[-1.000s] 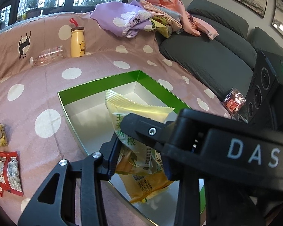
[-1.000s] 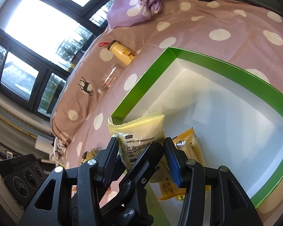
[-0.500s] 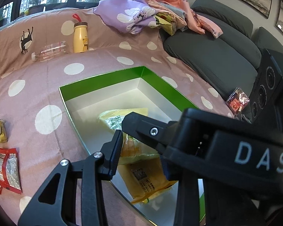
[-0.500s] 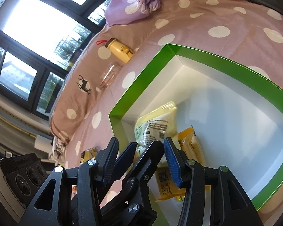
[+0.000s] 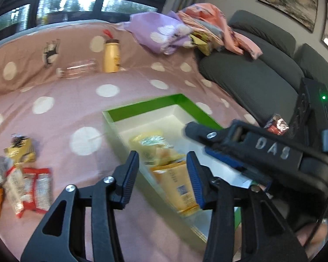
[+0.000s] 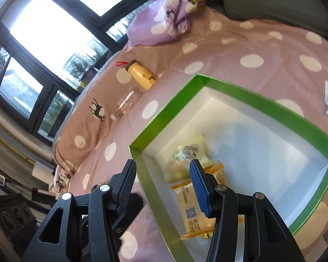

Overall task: Organize snacks
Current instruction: 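Move the right tool back over the snack pile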

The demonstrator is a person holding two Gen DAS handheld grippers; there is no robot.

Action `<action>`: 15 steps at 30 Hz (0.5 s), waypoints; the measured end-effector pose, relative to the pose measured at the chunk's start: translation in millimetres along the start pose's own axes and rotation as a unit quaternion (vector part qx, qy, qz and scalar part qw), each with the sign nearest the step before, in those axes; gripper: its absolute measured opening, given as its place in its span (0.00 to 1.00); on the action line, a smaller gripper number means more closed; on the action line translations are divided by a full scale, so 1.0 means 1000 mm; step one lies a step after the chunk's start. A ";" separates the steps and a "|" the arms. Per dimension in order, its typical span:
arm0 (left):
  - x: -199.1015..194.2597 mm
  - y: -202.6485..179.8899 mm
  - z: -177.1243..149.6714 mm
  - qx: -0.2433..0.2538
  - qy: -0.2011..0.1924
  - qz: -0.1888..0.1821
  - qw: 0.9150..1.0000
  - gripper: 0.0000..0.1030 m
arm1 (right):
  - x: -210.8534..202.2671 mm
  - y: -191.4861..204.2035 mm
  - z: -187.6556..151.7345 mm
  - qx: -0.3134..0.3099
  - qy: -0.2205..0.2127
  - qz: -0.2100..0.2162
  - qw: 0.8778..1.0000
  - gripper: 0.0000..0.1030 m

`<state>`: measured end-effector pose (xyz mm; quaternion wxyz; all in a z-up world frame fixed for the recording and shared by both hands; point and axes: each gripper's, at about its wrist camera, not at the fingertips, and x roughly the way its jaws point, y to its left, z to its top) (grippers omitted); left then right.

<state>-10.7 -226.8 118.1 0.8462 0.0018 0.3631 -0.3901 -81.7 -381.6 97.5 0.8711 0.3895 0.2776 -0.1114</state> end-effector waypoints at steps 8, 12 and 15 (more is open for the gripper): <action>-0.056 0.071 -0.015 -0.062 -0.011 0.097 0.993 0.68 | -0.002 0.043 -0.014 -0.063 -0.018 0.019 0.998 0.71; -0.082 0.103 -0.032 -0.077 -0.041 0.147 0.985 0.85 | 0.006 0.067 -0.029 -0.096 -0.016 0.039 0.994 0.81; -0.093 0.135 -0.053 -0.106 -0.053 0.210 0.971 0.85 | 0.020 0.082 -0.042 -0.120 -0.005 0.041 0.992 0.83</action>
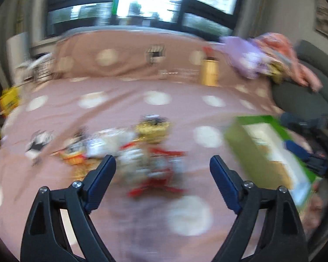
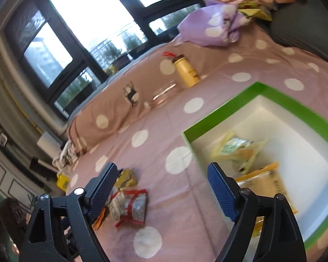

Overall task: Organize snacks
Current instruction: 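Move the right tool back over the snack pile, then grasp the red-and-white snack packet with the right gripper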

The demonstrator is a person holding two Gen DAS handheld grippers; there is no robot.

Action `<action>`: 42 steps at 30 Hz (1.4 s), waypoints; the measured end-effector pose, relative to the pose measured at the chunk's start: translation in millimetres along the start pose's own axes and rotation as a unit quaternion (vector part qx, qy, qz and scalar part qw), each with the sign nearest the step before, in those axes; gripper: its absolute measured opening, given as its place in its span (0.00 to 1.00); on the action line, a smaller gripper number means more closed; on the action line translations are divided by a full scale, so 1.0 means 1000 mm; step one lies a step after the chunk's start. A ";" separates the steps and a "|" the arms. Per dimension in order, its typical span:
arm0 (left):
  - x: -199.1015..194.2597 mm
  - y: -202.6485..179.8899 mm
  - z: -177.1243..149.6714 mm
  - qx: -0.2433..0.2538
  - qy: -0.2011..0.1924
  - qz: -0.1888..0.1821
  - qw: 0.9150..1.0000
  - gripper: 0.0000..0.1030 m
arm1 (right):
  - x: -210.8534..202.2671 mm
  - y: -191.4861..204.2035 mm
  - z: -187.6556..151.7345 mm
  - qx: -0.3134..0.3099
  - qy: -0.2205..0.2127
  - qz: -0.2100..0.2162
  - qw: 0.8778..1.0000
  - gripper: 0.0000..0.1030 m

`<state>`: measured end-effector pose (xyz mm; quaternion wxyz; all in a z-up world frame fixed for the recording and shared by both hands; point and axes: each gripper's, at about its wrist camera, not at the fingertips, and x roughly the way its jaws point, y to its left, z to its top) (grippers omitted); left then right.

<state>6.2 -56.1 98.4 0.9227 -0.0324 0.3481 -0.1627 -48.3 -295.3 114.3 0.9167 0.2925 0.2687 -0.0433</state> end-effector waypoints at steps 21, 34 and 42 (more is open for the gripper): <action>-0.001 0.069 0.000 -0.062 0.013 0.055 0.996 0.85 | 0.043 0.039 -0.041 -0.064 0.039 0.008 0.997 0.84; -0.004 0.100 0.002 -0.106 0.018 0.091 0.990 0.85 | 0.052 0.048 -0.050 -0.077 0.061 0.007 0.995 0.84; 0.009 0.107 0.000 -0.130 0.052 0.062 0.988 0.85 | 0.064 0.060 -0.053 -0.064 0.109 0.057 0.990 0.84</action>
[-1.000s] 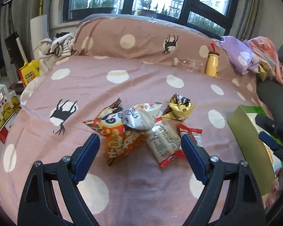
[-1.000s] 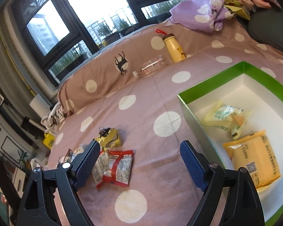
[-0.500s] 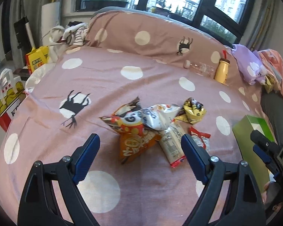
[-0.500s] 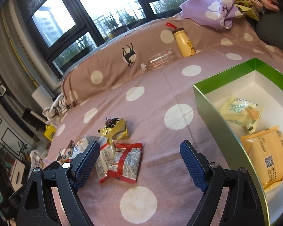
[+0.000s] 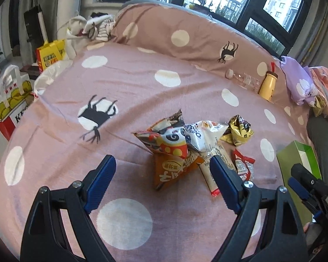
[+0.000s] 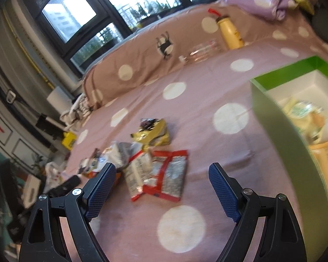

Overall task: Organize snacks
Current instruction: 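Grasp the red-and-white snack packet with the right gripper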

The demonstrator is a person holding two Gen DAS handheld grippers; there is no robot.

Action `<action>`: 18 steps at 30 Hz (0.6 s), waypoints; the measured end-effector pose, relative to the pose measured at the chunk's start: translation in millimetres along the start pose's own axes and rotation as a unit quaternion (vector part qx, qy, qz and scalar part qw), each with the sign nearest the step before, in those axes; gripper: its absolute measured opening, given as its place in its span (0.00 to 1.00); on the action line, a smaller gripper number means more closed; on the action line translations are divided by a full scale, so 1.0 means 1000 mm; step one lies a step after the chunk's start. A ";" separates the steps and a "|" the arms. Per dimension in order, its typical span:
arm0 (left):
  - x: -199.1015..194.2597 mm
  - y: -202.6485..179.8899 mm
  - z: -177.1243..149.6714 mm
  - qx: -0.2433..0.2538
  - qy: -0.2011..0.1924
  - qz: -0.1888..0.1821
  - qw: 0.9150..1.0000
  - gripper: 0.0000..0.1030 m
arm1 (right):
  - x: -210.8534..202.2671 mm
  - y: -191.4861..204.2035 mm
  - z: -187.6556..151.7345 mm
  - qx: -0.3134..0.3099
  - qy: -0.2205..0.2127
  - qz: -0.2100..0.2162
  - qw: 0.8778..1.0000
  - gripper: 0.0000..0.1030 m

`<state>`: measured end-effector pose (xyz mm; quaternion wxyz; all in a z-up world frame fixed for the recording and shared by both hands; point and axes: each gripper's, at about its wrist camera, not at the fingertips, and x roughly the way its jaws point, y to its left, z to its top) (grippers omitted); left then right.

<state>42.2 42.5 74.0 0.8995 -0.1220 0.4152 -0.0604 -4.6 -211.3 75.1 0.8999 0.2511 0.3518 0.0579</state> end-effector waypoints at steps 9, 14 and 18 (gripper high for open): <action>0.021 -0.023 -0.006 0.012 0.048 -0.053 0.997 0.76 | 0.050 0.014 0.012 0.007 0.092 0.010 0.996 0.84; 0.038 -0.042 -0.011 0.044 0.068 -0.054 0.995 0.63 | 0.086 0.010 0.012 0.002 0.140 -0.043 0.989 0.72; 0.041 -0.041 -0.012 0.051 0.073 -0.040 0.995 0.58 | 0.103 0.005 0.005 -0.002 0.154 -0.057 0.986 0.71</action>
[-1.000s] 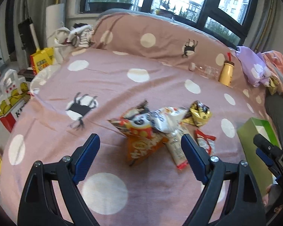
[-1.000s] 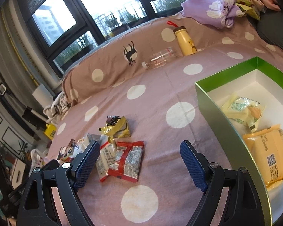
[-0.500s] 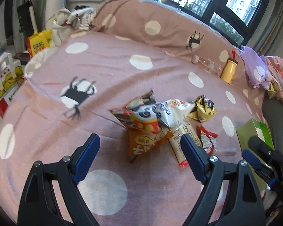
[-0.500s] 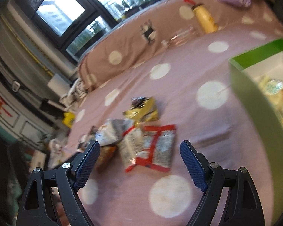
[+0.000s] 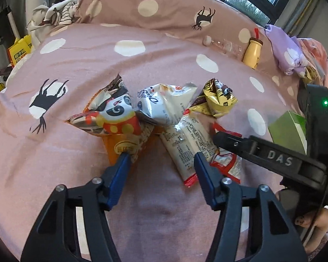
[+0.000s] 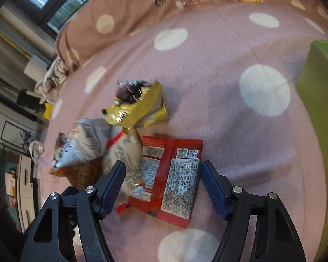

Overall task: Organize snacks
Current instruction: 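Grasp the red-and-white snack packet with the right gripper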

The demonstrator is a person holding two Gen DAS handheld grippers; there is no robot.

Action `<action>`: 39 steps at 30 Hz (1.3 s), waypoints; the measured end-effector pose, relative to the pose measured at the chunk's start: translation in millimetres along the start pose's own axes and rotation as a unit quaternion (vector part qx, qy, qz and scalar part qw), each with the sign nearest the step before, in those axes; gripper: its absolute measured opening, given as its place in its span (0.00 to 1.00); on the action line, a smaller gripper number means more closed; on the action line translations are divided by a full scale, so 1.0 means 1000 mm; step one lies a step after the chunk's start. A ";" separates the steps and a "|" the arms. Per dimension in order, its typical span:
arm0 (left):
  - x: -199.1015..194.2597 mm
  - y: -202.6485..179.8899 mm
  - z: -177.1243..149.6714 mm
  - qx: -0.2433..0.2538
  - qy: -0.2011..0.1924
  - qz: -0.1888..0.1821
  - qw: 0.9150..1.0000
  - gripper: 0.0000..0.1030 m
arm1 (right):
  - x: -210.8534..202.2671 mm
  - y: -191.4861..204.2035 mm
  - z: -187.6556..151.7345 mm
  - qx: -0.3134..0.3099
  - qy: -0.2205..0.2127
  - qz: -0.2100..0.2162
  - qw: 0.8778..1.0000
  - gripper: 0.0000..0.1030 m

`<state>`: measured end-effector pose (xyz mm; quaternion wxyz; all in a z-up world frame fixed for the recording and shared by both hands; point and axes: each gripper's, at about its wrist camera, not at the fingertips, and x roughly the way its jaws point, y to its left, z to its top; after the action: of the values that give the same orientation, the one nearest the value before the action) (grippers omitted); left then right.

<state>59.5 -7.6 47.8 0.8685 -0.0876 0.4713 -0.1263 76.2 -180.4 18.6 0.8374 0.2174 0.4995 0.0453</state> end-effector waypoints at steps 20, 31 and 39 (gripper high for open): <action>-0.025 0.018 -0.005 -0.026 -0.016 0.005 1.000 0.58 | -0.019 0.009 -0.027 -0.027 0.020 0.064 0.997 0.16; -0.005 -0.013 -0.012 0.023 0.015 -0.028 0.999 0.58 | -0.027 -0.010 -0.021 0.030 -0.004 0.100 0.995 0.46; 0.016 -0.020 -0.012 0.027 0.044 -0.047 0.998 0.58 | -0.006 -0.008 -0.014 0.038 0.020 0.114 0.993 0.46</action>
<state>55.3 -31.9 34.3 0.8422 -0.0808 0.5005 -0.1833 60.4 -185.0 14.5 0.8076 0.3038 0.4897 0.1255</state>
